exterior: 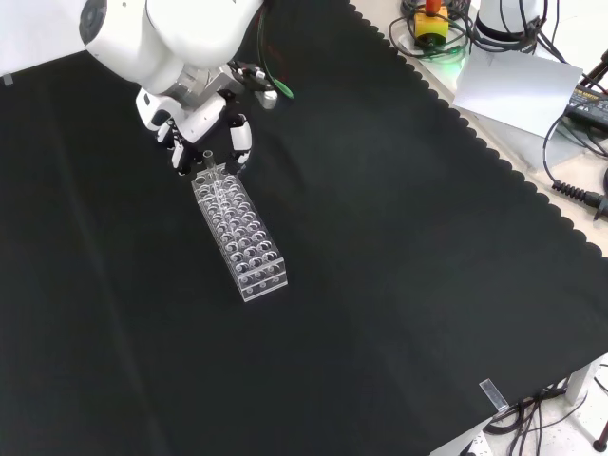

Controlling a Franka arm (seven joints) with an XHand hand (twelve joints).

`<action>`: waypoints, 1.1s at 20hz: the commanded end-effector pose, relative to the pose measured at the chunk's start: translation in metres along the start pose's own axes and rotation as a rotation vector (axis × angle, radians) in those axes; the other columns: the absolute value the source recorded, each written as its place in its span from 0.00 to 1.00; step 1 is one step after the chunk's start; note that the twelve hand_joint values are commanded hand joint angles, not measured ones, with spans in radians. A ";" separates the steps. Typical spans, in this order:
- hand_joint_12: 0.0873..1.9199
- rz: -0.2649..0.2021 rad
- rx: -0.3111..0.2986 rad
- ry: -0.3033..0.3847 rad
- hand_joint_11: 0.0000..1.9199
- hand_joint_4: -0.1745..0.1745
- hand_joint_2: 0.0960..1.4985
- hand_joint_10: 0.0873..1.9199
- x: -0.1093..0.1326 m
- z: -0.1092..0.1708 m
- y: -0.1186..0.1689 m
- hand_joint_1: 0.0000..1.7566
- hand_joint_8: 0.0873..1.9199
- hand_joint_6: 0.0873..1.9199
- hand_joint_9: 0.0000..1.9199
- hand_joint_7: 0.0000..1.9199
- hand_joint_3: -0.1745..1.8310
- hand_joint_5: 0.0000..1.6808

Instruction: Pick up the test tube.

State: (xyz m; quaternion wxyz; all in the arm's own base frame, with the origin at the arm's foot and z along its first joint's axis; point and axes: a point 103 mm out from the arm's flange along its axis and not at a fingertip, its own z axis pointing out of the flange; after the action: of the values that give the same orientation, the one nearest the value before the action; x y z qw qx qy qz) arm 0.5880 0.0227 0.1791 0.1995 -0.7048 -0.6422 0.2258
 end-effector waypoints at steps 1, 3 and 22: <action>0.76 0.012 -0.001 0.017 0.15 0.07 0.38 0.31 0.001 0.002 0.003 0.57 0.39 0.35 0.50 0.60 0.42 0.35; 0.75 0.019 -0.009 0.043 0.18 0.05 0.38 0.30 0.001 0.002 0.006 0.58 0.37 0.35 0.53 0.64 0.43 0.38; 0.57 0.108 -0.115 0.307 0.52 0.00 0.36 0.26 0.012 -0.010 0.003 0.81 0.43 0.35 0.66 0.69 0.45 0.73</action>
State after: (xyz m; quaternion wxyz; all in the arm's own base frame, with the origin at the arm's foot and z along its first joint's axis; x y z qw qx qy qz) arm 0.5968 0.0357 0.1765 0.2436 -0.7642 -0.5869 0.1104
